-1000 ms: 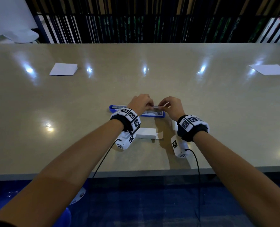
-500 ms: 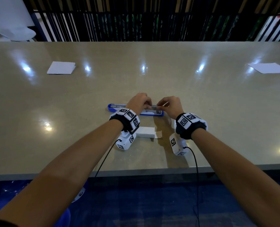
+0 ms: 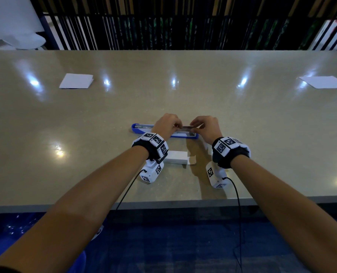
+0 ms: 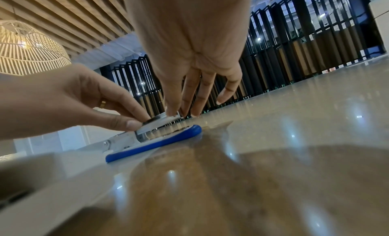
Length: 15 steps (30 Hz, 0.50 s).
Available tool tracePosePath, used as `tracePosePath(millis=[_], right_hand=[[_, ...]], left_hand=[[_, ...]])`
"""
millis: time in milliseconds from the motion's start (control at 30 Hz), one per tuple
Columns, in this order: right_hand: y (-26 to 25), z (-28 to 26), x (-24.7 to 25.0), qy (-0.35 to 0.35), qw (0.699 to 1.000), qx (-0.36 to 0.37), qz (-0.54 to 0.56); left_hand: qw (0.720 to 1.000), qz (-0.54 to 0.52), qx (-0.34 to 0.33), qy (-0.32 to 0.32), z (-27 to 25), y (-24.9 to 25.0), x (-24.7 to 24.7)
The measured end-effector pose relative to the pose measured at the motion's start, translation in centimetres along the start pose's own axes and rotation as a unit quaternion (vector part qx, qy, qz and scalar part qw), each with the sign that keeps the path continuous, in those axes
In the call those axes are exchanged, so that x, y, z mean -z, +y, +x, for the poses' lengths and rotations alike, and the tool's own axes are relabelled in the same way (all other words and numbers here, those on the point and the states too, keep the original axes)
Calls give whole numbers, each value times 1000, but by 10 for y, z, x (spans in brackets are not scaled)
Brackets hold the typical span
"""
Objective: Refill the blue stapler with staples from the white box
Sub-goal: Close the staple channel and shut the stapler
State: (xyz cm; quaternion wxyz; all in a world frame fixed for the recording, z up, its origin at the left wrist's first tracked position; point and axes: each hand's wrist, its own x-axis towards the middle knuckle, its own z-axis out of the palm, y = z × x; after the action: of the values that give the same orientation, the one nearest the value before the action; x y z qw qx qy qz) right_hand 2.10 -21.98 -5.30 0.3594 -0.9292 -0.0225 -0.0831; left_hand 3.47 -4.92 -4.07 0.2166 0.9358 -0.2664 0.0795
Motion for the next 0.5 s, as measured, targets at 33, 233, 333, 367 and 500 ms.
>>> tracePosePath(millis=[33, 233, 333, 367, 500], right_hand=[[0, -1, -1, -1, 1000, 0, -2], [2, -6, -1, -4, 1000, -18, -3], [3, -7, 0, -6, 1000, -15, 7], [3, -8, 0, -4, 1000, -11, 13], [1, -11, 0, -14, 1000, 4, 8]], left_hand=[[1000, -4, -3, -4, -1, -2, 0], [1000, -5, -10, -8, -8, -17, -5], [1000, 5, 30, 6, -15, -27, -3], [998, 22, 55, 6, -17, -31, -2], [977, 101, 177, -60, -24, -53, 12]])
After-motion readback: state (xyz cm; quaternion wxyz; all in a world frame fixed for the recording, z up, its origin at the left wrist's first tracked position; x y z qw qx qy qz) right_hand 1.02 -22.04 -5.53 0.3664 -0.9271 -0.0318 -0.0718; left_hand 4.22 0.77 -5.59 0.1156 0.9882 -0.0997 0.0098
